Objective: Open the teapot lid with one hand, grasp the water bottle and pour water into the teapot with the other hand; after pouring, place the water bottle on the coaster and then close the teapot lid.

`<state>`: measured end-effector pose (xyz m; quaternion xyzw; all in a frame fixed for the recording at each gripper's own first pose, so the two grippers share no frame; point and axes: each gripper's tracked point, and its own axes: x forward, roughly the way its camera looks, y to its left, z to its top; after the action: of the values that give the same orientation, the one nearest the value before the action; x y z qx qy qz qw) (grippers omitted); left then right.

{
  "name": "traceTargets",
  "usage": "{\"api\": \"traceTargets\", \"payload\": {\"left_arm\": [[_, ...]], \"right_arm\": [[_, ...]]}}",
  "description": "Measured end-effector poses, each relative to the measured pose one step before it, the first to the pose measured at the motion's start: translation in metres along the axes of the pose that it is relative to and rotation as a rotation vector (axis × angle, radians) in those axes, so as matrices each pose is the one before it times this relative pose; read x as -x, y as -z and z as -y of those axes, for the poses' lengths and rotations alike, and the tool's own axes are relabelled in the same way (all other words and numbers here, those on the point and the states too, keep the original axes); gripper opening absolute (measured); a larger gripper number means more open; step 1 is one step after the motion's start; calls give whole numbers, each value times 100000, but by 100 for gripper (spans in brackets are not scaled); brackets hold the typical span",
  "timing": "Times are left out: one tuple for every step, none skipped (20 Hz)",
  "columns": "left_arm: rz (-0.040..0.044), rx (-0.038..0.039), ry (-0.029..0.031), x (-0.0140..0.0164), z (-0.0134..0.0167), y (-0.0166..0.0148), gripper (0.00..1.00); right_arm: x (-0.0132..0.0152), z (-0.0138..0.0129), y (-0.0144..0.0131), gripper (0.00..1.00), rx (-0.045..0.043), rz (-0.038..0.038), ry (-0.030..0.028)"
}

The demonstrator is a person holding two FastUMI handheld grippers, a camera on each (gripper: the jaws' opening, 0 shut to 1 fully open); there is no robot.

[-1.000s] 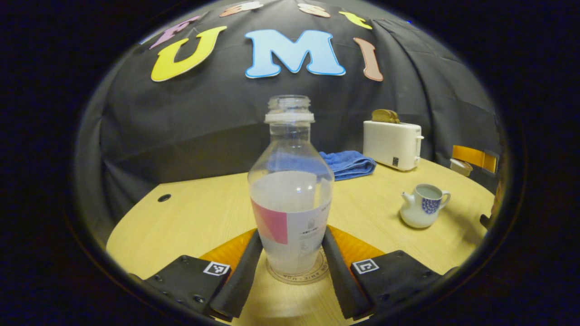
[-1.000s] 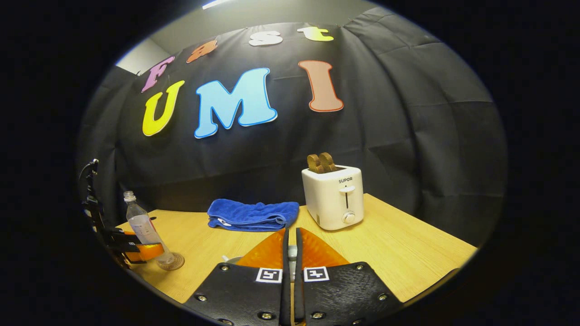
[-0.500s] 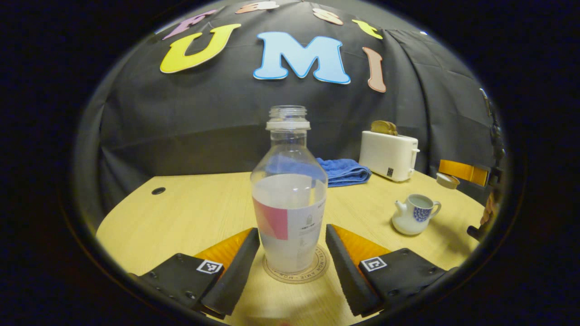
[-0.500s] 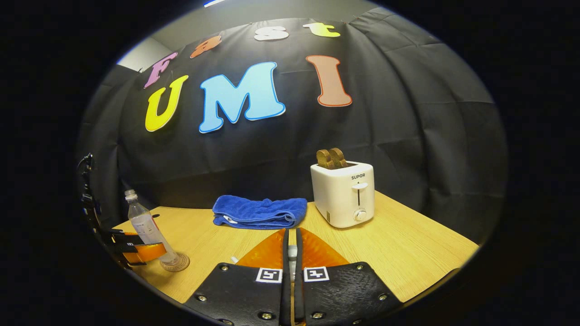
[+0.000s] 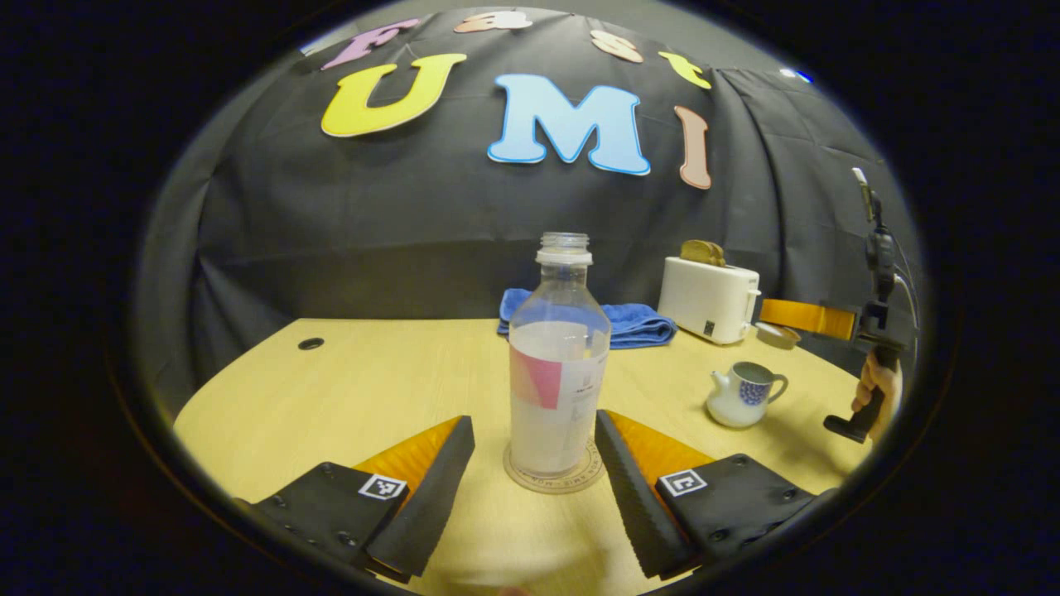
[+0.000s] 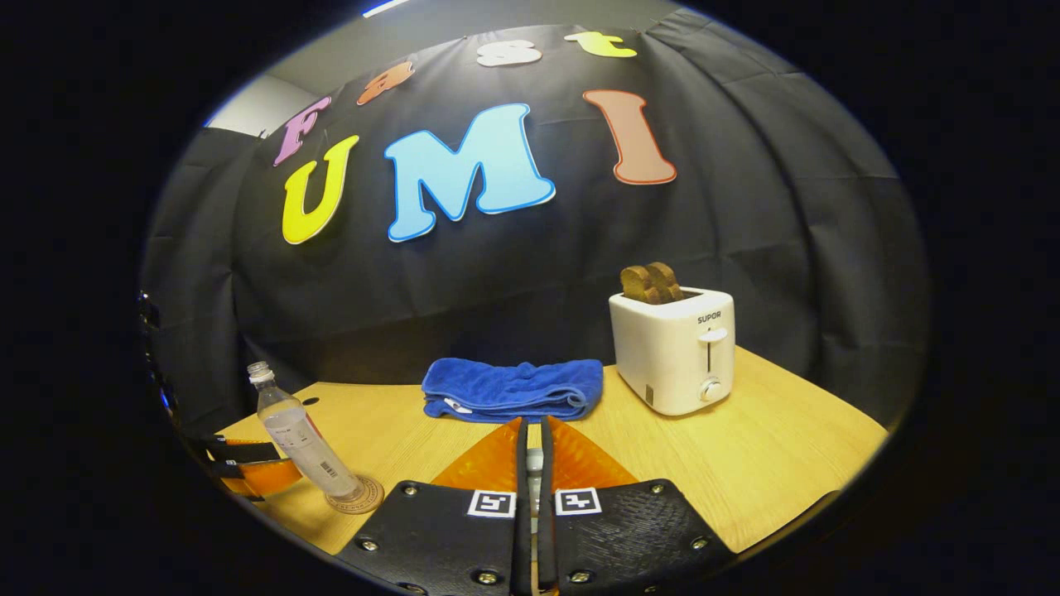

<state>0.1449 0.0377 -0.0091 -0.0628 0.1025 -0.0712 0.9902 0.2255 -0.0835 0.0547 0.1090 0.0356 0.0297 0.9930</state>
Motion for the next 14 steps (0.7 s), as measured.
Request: {"api": "traceTargets", "payload": {"left_arm": [[785,765,139,709,41,-275,97],[1099,616,506,632,180,-260,97],[1709,321,607,550,317,-465,97],[1546,-376,403,391,329,-275,97],[893,-773,324,244,374,-136,97],[871,-514,650,238,395,-151,97],[478,-114,1027,153,465,-212,97],[149,56,731,175,392,-11,97],[17,323,635,52,314,-8,97],[-353,262,478,179,285,-7,97],[149,-41,205,219,182,-207,97],[339,-303,-439,452,6,-257,97],[478,-889,-587,371,-29,-409,97],[432,-1257,-922,458,-46,-211,97]], "right_arm": [[-207,-288,487,3,-828,-1233,-908],[-121,-246,574,3,154,-1205,-421],[-97,-81,502,3,1479,-1129,143],[-78,-110,427,3,2128,-473,285],[-94,33,231,3,2054,-353,643],[-144,-25,167,3,1435,-340,191],[-94,-154,443,3,692,-818,-159],[-55,-60,419,3,514,-832,4],[-108,-24,381,3,908,-651,382],[-38,57,404,3,700,-525,434],[-41,36,257,3,72,-221,7],[-39,120,251,3,-452,-351,30],[16,19,-104,3,-820,754,-99],[33,51,15,3,-781,206,137]]}}
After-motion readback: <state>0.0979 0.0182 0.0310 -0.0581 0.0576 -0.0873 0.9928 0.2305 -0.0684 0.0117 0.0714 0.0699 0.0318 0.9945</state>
